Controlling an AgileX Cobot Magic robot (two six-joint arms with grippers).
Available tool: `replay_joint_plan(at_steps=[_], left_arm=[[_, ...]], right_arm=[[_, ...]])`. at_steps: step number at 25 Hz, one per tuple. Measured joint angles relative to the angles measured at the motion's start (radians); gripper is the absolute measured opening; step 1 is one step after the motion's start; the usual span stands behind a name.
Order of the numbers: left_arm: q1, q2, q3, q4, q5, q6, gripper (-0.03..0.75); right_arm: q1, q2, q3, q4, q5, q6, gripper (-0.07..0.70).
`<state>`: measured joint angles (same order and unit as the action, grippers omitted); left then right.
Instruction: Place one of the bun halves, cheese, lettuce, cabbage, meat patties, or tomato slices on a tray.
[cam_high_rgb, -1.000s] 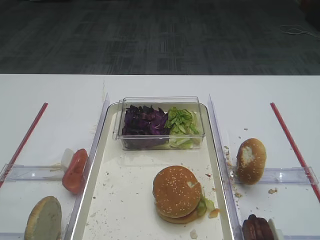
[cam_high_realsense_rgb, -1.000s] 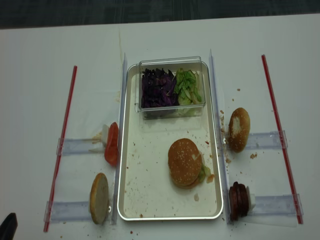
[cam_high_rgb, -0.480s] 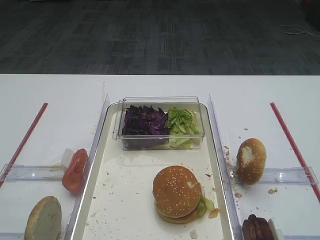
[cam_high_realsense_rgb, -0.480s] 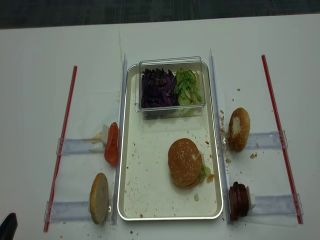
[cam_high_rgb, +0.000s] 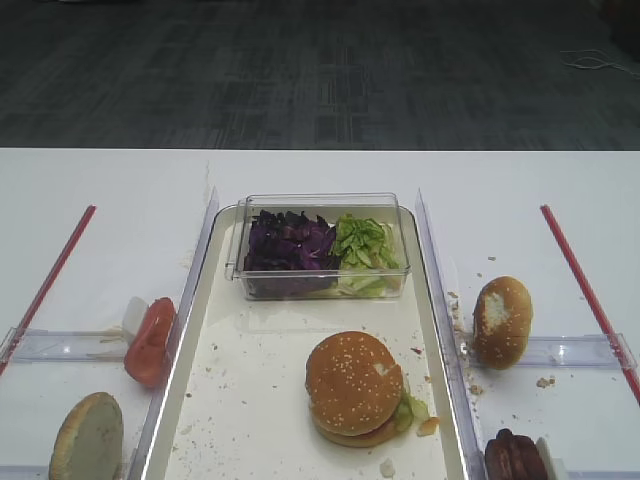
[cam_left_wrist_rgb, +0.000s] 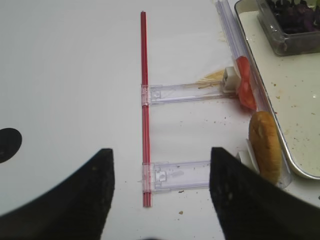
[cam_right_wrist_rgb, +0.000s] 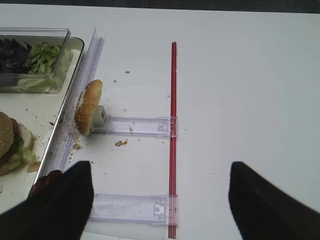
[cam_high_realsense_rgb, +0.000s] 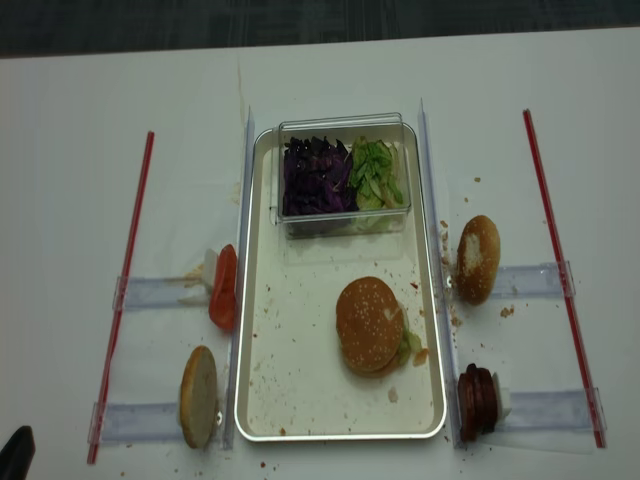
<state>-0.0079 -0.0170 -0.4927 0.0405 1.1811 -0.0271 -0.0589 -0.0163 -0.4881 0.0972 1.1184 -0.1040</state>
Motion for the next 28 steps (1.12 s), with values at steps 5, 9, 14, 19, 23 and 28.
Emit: replay_joint_plan(at_steps=[5,9,14,19,23,28], left_arm=[[0.000,0.000,0.000,0.000,0.000,0.000,0.420],[0.000,0.000,0.000,0.000,0.000,0.000,0.420],[0.000,0.000,0.000,0.000,0.000,0.000,0.420],[0.000,0.000,0.000,0.000,0.000,0.000,0.420],[0.000,0.000,0.000,0.000,0.000,0.000,0.420],[0.000,0.000,0.000,0.000,0.000,0.000,0.420]], right_arm=[[0.000,0.000,0.000,0.000,0.000,0.000,0.590],[0.000,0.000,0.000,0.000,0.000,-0.001,0.590],[0.000,0.000,0.000,0.000,0.000,-0.001,0.590],[0.000,0.000,0.000,0.000,0.000,-0.002,0.590],[0.000,0.000,0.000,0.000,0.000,-0.003,0.590],[0.000,0.000,0.000,0.000,0.002,-0.003,0.590]])
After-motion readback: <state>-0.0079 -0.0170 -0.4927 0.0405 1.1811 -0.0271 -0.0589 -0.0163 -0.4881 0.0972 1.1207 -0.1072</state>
